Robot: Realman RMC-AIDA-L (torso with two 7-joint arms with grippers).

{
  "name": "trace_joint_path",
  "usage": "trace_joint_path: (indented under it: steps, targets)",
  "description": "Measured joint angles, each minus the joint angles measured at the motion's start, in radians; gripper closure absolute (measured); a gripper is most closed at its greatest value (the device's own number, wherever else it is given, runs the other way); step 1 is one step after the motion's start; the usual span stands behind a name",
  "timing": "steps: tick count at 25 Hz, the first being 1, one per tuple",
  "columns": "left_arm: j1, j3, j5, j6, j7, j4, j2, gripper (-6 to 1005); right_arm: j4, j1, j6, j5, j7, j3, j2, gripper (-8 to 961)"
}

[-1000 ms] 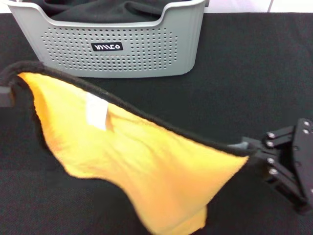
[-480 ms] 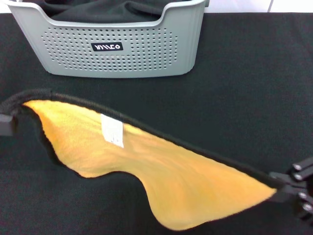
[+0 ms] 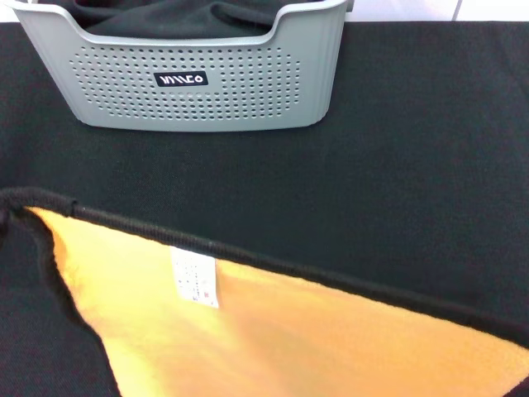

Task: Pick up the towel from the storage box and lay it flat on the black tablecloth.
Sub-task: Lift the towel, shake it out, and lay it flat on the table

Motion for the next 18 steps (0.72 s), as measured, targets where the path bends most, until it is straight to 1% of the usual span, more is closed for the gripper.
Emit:
trace_joint_path:
  steps: [3, 5, 6, 7, 8, 9, 10, 11, 12, 13, 16, 18]
  targets:
    - [0.000, 0.005, 0.027, 0.000, -0.007, -0.003, 0.002, 981, 0.009, 0.010, 0.024, -0.014, 0.019, -0.007, 0.001, 941]
    - [-0.012, -0.007, 0.077, -0.002, -0.004, -0.024, -0.007, 981, 0.031, 0.028, 0.070, -0.028, 0.019, -0.013, 0.002, 941]
    - [-0.012, -0.007, 0.077, -0.002, -0.004, -0.024, -0.007, 981, 0.031, 0.028, 0.070, -0.028, 0.019, -0.013, 0.002, 941]
    - [-0.034, -0.032, 0.140, -0.005, -0.001, -0.057, -0.024, 981, 0.058, 0.052, 0.112, -0.034, 0.015, -0.017, 0.003, 940]
    - [-0.065, -0.066, 0.213, -0.006, 0.003, -0.096, -0.045, 981, 0.082, 0.073, 0.144, -0.041, 0.010, -0.019, 0.003, 940]
    - [-0.084, -0.086, 0.255, -0.007, 0.006, -0.116, -0.058, 981, 0.101, 0.093, 0.168, -0.045, 0.004, -0.020, 0.004, 940]
    - [-0.110, -0.117, 0.308, -0.008, 0.012, -0.144, -0.075, 980, 0.153, 0.143, 0.232, -0.061, -0.009, -0.020, 0.005, 940]
    - [-0.138, -0.151, 0.364, -0.009, 0.021, -0.171, -0.094, 980, 0.174, 0.164, 0.258, -0.068, -0.015, -0.020, 0.005, 940]
    - [-0.165, -0.187, 0.425, -0.010, 0.032, -0.201, -0.109, 980, 0.198, 0.184, 0.289, -0.076, -0.019, -0.018, 0.005, 940]
    - [-0.207, -0.247, 0.513, -0.011, 0.050, -0.247, -0.131, 980, 0.227, 0.211, 0.321, -0.083, -0.023, -0.016, 0.005, 940]
    - [-0.293, -0.364, 0.703, -0.013, 0.093, -0.323, -0.168, 979, 0.305, 0.292, 0.416, -0.094, -0.037, -0.011, 0.003, 940]
    - [-0.338, -0.418, 0.802, -0.016, 0.115, -0.348, -0.186, 979, 0.344, 0.339, 0.467, -0.100, -0.047, -0.010, 0.001, 940]
